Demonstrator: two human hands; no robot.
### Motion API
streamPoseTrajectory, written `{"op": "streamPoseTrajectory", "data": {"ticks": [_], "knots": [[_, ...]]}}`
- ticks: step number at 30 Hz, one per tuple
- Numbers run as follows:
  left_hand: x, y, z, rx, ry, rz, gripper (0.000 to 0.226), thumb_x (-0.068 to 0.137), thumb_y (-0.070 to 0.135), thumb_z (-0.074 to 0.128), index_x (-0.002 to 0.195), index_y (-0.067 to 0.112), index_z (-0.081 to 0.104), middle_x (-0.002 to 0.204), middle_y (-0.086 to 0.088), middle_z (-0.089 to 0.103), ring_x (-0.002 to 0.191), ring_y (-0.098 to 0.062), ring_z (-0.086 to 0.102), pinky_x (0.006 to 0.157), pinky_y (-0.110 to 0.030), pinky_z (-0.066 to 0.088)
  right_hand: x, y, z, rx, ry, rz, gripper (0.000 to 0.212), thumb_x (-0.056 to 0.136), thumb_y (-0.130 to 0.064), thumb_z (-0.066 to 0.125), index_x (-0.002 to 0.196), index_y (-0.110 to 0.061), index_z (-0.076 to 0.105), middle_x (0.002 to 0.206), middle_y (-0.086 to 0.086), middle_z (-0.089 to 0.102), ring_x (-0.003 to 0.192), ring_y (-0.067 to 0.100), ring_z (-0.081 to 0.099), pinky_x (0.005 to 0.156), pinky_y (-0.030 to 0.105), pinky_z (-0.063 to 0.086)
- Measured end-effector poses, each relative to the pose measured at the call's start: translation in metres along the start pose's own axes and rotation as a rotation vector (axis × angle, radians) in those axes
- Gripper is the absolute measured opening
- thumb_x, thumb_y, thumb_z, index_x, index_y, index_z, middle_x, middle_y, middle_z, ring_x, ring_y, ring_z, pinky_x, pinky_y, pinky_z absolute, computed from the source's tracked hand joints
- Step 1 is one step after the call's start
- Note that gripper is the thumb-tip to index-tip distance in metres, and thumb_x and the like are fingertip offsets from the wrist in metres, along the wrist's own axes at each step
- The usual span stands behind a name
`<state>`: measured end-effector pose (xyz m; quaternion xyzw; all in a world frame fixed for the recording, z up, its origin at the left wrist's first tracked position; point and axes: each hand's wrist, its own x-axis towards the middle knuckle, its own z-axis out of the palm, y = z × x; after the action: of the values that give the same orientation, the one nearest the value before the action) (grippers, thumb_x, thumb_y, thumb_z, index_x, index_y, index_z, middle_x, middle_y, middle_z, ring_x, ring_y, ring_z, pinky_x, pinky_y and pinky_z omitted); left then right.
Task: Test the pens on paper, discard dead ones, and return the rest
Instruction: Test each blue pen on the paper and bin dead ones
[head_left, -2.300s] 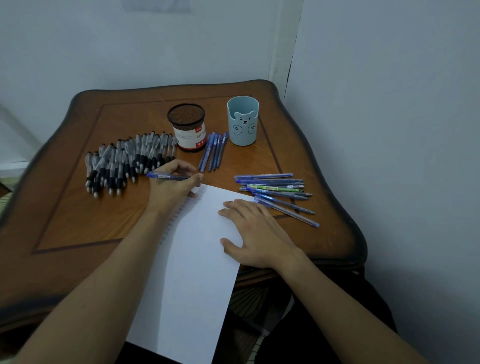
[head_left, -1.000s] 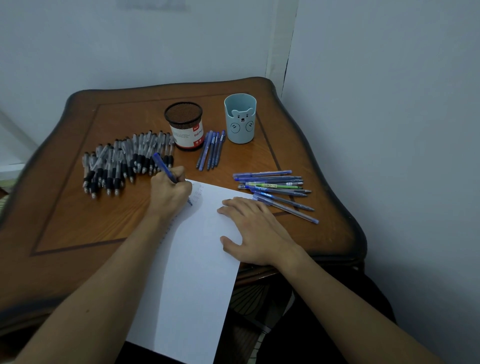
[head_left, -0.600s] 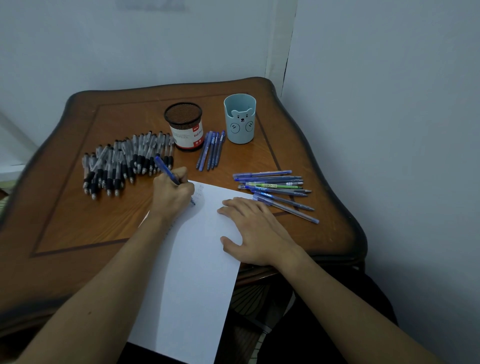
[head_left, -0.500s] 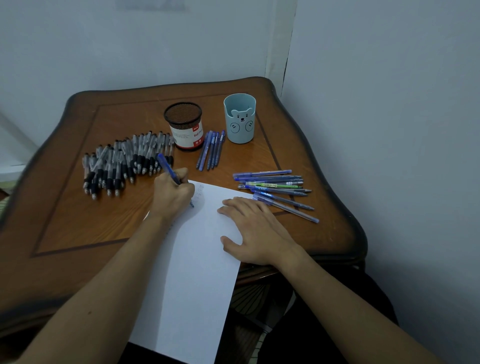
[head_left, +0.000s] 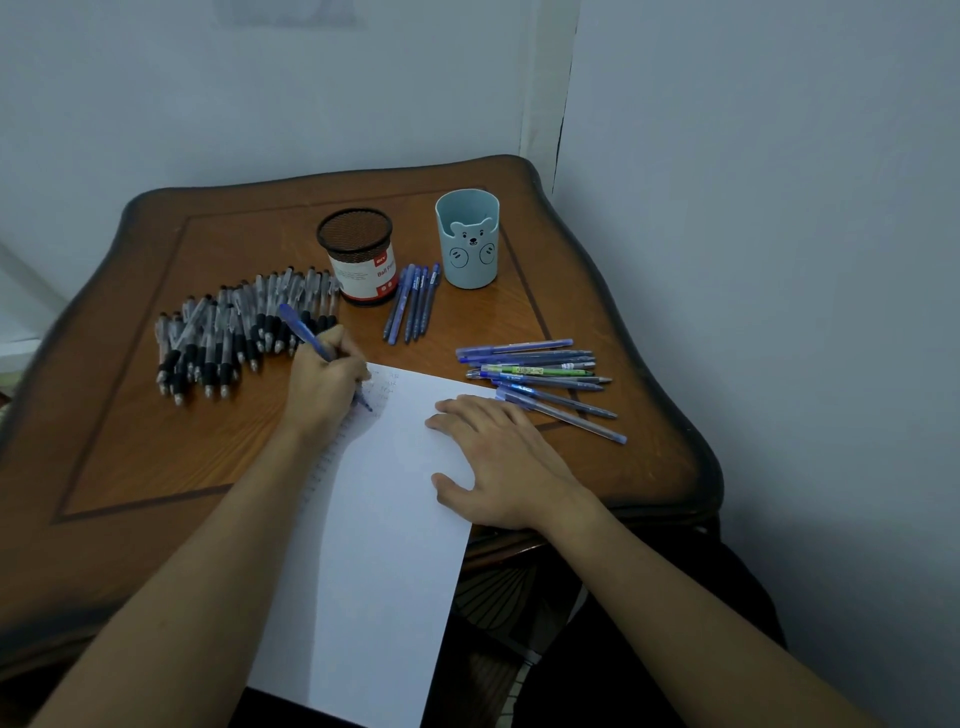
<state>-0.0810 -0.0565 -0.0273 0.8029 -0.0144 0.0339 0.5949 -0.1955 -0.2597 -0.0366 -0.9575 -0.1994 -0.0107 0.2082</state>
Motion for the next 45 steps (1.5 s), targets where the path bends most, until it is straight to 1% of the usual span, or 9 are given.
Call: {"op": "streamPoseTrajectory", "data": {"ticks": [3,7,12,18,22,25,27,39,45], "knots": [[0.002,0.003,0.001,-0.078,-0.020,-0.022,0.009,0.101,0.010,0.052,0.092,0.013,0.052,0.067,-0.005,0.042,0.045,-0.014,0.038,0.042,-0.026,0.035,0.000,0.000,0.000,0.007,-0.004,0.000,0.061,0.093,-0.052,0.054,0.147,-0.026,0.041,0.158,-0.006,0.033,0.146,0.012,0.023,0.120,0.038,0.011],[0.002,0.002,0.001,0.030,-0.024,-0.023,0.041,0.103,0.052,0.044,0.112,0.013,0.053,0.053,-0.004,0.044,0.039,-0.017,0.040,0.043,-0.029,0.038,0.000,0.000,-0.001,0.003,-0.005,0.003,0.061,0.093,-0.052,0.053,0.147,-0.026,0.041,0.159,-0.005,0.033,0.146,0.012,0.023,0.120,0.038,0.011],[0.004,0.012,0.004,0.127,-0.092,-0.063,0.037,0.105,0.048,0.043,0.095,0.025,0.070,0.052,-0.003,0.055,0.043,-0.015,0.046,0.043,-0.025,0.039,0.000,0.000,0.000,0.002,-0.002,0.001,0.062,0.093,-0.053,0.053,0.147,-0.027,0.041,0.158,-0.006,0.033,0.146,0.012,0.023,0.120,0.038,0.011],[0.017,0.023,0.015,0.164,-0.188,-0.132,0.035,0.102,0.039,0.055,0.089,0.011,0.072,0.059,-0.005,0.057,0.050,-0.015,0.048,0.055,-0.031,0.043,0.000,0.001,0.000,0.005,0.011,-0.008,0.062,0.092,-0.052,0.053,0.147,-0.026,0.042,0.158,-0.005,0.034,0.146,0.013,0.025,0.120,0.039,0.014],[0.031,0.029,0.029,0.289,-0.169,-0.125,0.032,0.102,0.044,0.054,0.103,0.017,0.072,0.071,-0.003,0.060,0.057,-0.014,0.053,0.055,-0.029,0.049,0.000,0.001,0.001,0.006,0.015,-0.008,0.062,0.092,-0.052,0.054,0.147,-0.026,0.042,0.158,-0.006,0.034,0.146,0.012,0.024,0.119,0.038,0.014],[0.047,0.031,0.039,0.491,-0.131,-0.098,0.035,0.105,0.037,0.047,0.126,0.018,0.068,0.091,-0.007,0.065,0.087,-0.024,0.061,0.082,-0.038,0.056,-0.001,0.001,0.002,0.005,0.025,-0.012,0.062,0.092,-0.051,0.054,0.146,-0.025,0.043,0.157,-0.005,0.036,0.146,0.013,0.025,0.119,0.038,0.015],[0.056,0.033,0.045,0.579,-0.106,-0.087,0.030,0.101,0.022,0.048,0.118,0.006,0.069,0.100,-0.015,0.066,0.099,-0.032,0.063,0.088,-0.043,0.056,-0.001,0.002,0.002,0.009,0.030,-0.008,0.061,0.092,-0.052,0.054,0.146,-0.025,0.043,0.157,-0.005,0.036,0.146,0.013,0.026,0.119,0.039,0.015],[0.063,0.029,0.068,0.560,0.098,0.167,0.036,0.089,-0.003,0.066,0.125,0.005,0.067,0.114,-0.019,0.067,0.105,-0.031,0.062,0.087,-0.040,0.053,-0.001,0.003,0.005,0.008,0.038,0.003,0.061,0.091,-0.054,0.054,0.145,-0.026,0.044,0.156,-0.006,0.037,0.146,0.013,0.026,0.119,0.036,0.014],[0.053,0.028,0.065,0.628,0.093,0.216,0.034,0.093,0.009,0.068,0.128,0.009,0.067,0.127,-0.013,0.064,0.115,-0.027,0.057,0.092,-0.037,0.048,-0.002,0.003,0.004,0.001,0.042,0.001,0.061,0.091,-0.053,0.053,0.145,-0.026,0.044,0.156,-0.005,0.037,0.146,0.013,0.025,0.119,0.037,0.015]]}}
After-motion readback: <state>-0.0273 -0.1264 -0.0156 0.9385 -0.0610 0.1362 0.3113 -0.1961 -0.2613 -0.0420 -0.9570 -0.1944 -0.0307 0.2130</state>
